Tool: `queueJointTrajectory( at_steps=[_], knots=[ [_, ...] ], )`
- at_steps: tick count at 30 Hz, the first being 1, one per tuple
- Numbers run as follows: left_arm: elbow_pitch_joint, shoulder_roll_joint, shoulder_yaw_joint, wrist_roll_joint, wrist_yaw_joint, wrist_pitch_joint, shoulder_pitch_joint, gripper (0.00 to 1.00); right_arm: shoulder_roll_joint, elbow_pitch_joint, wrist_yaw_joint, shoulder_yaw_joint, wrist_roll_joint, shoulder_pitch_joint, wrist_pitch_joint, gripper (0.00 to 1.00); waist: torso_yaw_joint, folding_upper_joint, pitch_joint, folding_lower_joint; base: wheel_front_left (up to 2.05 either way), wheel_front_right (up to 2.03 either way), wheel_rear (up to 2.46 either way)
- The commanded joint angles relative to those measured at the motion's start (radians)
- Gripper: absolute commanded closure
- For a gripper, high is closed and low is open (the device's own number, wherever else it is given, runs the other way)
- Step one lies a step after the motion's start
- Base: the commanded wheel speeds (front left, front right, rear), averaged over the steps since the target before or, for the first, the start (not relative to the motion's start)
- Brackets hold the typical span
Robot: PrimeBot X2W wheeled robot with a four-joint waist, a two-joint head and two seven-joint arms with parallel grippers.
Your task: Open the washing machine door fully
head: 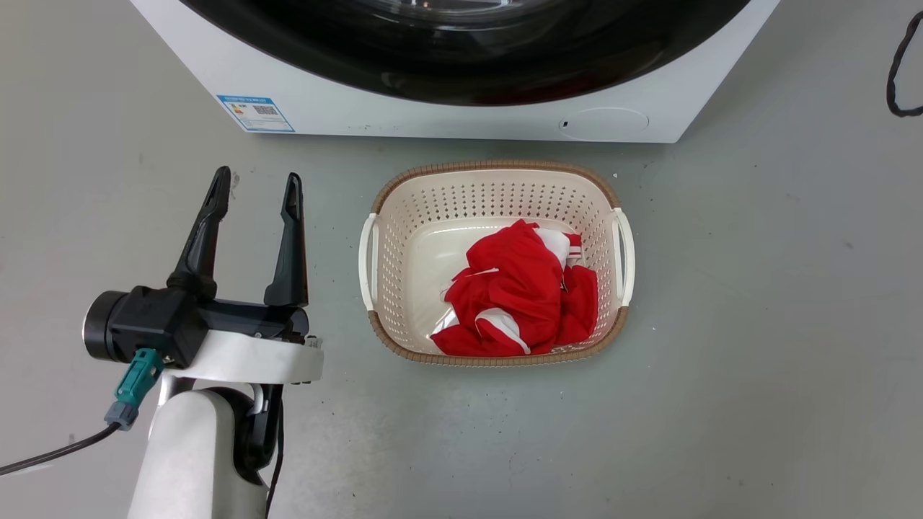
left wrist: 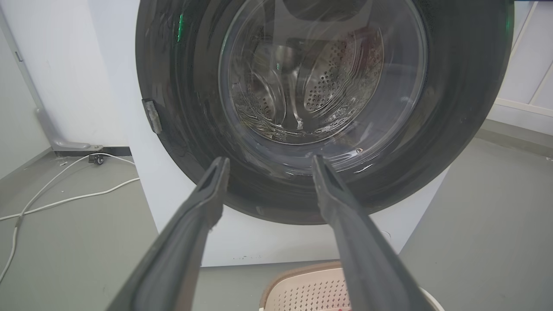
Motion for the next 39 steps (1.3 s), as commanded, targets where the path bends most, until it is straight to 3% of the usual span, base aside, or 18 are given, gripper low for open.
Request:
queueJointTrajectory(
  at_steps=[1, 14, 26, 39],
  knots=[
    [0.003, -0.003, 0.002, -0.004, 0.000, -0.003, -0.007, 0.00, 0.043, 0.009, 0.000, 0.000, -0.010, 0.046, 0.036, 1.00, -0.001, -0.0001, -0.007, -0.0001, 0.00, 0.00, 0.00],
    [0.019, -0.009, -0.007, -0.001, 0.000, -0.003, 0.014, 0.00, 0.035, 0.005, 0.000, -0.065, -0.027, 0.077, 0.161, 1.00, -0.003, -0.0001, -0.056, -0.0001, 0.00, 0.00, 0.00],
    [0.049, -0.009, -0.011, 0.001, 0.000, -0.003, 0.066, 0.00, 0.060, 0.005, 0.000, -0.085, 0.002, 0.157, 0.424, 1.00, 0.005, -0.0001, -0.155, -0.0001, 0.00, 0.00, 0.00],
    [0.090, -0.012, -0.009, 0.001, 0.000, -0.003, 0.131, 0.00, 0.099, -0.156, 0.000, -0.066, 0.089, 0.380, 0.641, 1.00, 0.024, -0.0001, -0.261, -0.0001, 0.00, 0.00, 0.00]
  ],
)
